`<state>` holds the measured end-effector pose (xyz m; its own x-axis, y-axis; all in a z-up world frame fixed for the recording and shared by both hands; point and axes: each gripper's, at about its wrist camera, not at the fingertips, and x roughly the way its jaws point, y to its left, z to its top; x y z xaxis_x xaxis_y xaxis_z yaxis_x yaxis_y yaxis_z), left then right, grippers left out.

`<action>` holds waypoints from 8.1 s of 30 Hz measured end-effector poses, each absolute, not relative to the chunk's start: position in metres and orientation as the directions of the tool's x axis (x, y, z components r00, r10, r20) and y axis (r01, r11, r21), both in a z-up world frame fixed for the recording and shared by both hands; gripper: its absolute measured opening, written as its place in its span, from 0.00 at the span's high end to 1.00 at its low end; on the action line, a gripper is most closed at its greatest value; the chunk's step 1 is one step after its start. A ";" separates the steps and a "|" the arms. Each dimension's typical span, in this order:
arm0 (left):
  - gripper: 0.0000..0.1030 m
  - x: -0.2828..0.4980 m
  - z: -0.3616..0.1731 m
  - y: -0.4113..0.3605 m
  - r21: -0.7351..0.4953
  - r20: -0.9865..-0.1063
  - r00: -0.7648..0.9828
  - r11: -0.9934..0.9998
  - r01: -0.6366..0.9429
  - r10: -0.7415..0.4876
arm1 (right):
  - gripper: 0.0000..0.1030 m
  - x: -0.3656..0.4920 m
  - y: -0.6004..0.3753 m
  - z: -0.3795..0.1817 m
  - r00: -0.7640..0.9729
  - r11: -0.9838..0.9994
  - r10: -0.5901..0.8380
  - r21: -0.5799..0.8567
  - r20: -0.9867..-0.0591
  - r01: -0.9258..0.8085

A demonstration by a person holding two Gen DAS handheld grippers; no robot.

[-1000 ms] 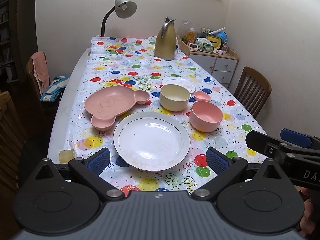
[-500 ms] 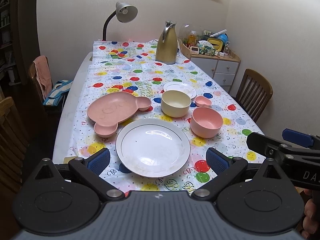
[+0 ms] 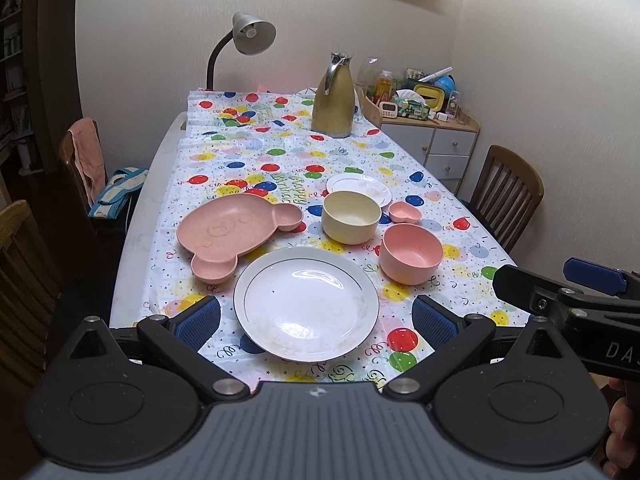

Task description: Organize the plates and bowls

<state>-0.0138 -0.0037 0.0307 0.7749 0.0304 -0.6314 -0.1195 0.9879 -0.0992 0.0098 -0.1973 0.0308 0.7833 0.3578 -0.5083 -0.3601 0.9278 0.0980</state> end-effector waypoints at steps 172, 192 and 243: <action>0.25 0.098 -0.024 0.018 -0.125 -0.735 0.677 0.973 -0.193 0.040 | 0.03 0.129 -0.174 -0.027 0.557 0.853 0.425 0.108 -0.713 -0.511; 0.24 0.304 -0.036 -0.004 -0.076 -0.787 0.607 0.959 -0.274 0.111 | 0.01 0.323 -0.197 -0.029 0.502 0.836 0.399 0.080 -0.767 -0.543; 0.79 0.518 -0.161 0.039 -0.286 -0.918 0.373 0.880 -0.380 -0.137 | 0.83 0.587 -0.192 -0.169 0.138 0.841 0.402 0.306 -0.905 -0.446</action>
